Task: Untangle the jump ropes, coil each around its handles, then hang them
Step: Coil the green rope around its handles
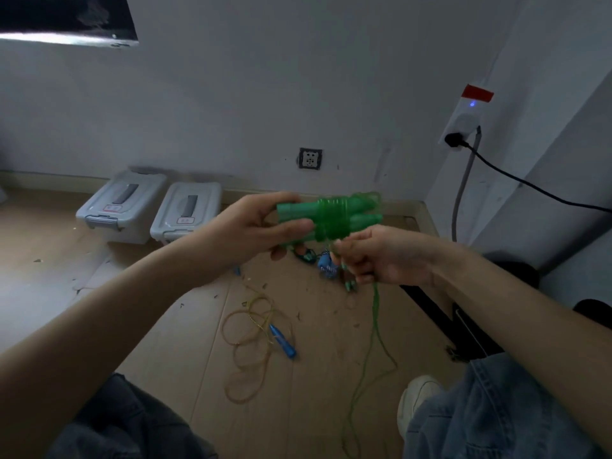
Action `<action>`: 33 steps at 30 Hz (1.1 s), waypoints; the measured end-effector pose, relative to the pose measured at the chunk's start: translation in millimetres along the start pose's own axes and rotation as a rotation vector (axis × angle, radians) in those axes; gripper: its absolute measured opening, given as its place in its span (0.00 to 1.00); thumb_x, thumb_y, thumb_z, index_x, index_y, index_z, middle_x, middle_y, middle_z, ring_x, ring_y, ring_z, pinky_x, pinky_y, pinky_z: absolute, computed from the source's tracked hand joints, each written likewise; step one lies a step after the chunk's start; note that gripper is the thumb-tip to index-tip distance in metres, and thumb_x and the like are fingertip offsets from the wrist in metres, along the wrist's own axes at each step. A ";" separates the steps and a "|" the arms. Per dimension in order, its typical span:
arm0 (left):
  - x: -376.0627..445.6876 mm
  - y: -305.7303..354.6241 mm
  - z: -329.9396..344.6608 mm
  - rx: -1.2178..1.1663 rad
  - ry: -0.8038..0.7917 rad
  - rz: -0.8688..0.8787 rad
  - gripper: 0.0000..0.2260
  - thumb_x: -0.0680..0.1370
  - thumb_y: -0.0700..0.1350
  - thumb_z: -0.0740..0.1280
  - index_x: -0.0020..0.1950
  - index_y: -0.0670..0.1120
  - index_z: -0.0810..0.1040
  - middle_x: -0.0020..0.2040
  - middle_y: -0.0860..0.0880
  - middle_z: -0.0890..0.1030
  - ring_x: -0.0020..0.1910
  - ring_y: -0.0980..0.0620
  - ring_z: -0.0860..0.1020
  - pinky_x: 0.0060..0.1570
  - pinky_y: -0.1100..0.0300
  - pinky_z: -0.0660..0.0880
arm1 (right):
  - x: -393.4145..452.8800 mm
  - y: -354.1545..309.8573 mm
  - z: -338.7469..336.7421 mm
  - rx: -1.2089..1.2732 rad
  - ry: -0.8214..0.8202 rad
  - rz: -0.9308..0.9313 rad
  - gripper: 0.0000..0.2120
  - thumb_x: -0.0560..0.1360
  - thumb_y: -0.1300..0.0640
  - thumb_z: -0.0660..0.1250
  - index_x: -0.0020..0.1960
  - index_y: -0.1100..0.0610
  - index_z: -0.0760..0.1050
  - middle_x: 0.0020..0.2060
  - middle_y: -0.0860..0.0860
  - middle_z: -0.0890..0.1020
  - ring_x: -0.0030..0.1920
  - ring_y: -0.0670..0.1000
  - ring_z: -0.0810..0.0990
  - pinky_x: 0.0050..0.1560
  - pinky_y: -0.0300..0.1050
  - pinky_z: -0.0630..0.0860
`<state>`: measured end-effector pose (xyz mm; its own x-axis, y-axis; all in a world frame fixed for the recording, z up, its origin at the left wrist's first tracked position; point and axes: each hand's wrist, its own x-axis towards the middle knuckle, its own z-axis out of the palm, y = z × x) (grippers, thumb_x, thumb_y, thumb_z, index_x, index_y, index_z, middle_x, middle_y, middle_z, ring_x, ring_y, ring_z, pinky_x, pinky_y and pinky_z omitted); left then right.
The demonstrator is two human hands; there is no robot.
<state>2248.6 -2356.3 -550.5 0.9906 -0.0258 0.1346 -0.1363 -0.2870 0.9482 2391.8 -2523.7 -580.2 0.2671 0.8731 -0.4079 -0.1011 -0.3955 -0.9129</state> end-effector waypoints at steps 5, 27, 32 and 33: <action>7.8 -5.6 -1.5 -0.368 0.195 -0.053 0.12 0.70 0.47 0.65 0.52 0.47 0.77 0.42 0.52 0.83 0.37 0.60 0.79 0.37 0.69 0.77 | -0.7 -1.3 11.2 0.231 -0.213 -0.059 0.14 0.75 0.49 0.59 0.33 0.53 0.69 0.32 0.47 0.70 0.34 0.47 0.69 0.42 0.42 0.68; 15.7 -5.3 -3.1 -0.082 0.500 -0.056 0.07 0.77 0.41 0.63 0.51 0.39 0.74 0.41 0.48 0.81 0.33 0.61 0.80 0.35 0.67 0.77 | 15.2 -3.8 41.0 -0.169 0.234 -0.378 0.10 0.79 0.60 0.59 0.42 0.58 0.76 0.24 0.44 0.74 0.26 0.44 0.73 0.32 0.34 0.74; 16.3 -29.5 -12.8 0.584 0.569 -0.246 0.06 0.78 0.47 0.62 0.46 0.45 0.69 0.32 0.56 0.74 0.25 0.64 0.73 0.23 0.71 0.68 | 10.7 -8.8 39.7 0.046 -0.039 -0.209 0.15 0.80 0.55 0.55 0.37 0.56 0.72 0.21 0.44 0.64 0.21 0.43 0.60 0.22 0.34 0.61; 14.8 -33.6 -10.9 0.678 0.507 -0.278 0.06 0.78 0.47 0.61 0.46 0.45 0.67 0.33 0.56 0.72 0.28 0.63 0.72 0.24 0.69 0.67 | 10.9 -12.2 36.3 0.117 -0.065 -0.198 0.15 0.80 0.55 0.55 0.36 0.55 0.72 0.21 0.44 0.64 0.21 0.43 0.60 0.22 0.34 0.60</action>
<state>2267.7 -2336.6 -577.3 0.8393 0.5097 0.1891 0.3046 -0.7290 0.6130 2361.2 -2499.0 -574.1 0.2313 0.9483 -0.2173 -0.1641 -0.1821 -0.9695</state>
